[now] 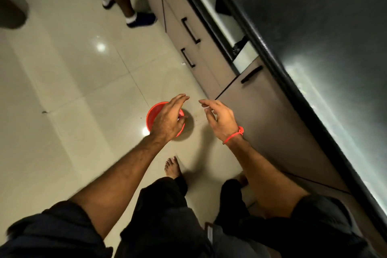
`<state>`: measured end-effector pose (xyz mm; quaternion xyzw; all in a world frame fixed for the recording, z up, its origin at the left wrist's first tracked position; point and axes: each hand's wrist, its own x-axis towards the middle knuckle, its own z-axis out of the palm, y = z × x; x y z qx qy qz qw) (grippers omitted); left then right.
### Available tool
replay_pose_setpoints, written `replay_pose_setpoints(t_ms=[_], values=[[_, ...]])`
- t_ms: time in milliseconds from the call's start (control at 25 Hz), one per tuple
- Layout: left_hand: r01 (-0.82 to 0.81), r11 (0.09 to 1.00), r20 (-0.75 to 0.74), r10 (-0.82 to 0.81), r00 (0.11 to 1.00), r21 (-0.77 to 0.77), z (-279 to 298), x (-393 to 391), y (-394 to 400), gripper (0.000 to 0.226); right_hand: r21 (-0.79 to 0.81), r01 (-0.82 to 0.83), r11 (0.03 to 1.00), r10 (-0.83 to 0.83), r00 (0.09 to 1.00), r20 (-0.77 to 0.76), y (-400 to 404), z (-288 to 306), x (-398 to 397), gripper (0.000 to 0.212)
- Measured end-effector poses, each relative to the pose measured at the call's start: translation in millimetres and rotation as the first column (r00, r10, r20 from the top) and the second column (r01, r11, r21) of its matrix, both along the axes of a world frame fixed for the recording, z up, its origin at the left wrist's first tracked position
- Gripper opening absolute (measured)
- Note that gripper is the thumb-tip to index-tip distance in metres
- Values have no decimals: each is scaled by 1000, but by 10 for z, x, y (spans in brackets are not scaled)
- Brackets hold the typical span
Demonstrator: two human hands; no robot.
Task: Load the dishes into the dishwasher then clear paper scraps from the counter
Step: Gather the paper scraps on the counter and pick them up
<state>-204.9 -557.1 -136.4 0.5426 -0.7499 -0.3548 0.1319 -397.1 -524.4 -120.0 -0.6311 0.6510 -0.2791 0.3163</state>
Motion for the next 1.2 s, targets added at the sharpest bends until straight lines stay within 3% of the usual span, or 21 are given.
replay_pose_setpoints(t_ms=[280, 600, 800, 960, 1200], values=[[134, 961, -155, -175, 972, -243, 1211, -1004, 15, 44, -298, 227, 927, -244, 970, -20, 586, 1138, -857, 29], [462, 827, -197, -535, 822, -321, 1926, -2703, 291, 48, -407, 572, 713, -613, 789, 34, 1245, 1715, -2229, 26], [647, 712, -111, -691, 714, -274, 2042, -3671, 612, 52, -412, 731, 544, -782, 620, 67, 1830, 1806, -3091, 24], [747, 632, -50, -769, 637, -204, 1993, -4339, 958, 54, -380, 793, 476, -843, 535, 62, 2332, 1833, -3635, 32], [816, 573, 5, -818, 575, -76, 1851, -5111, 1512, 42, -100, 892, 440, -898, 435, -71, 3299, 1694, -4235, 43]])
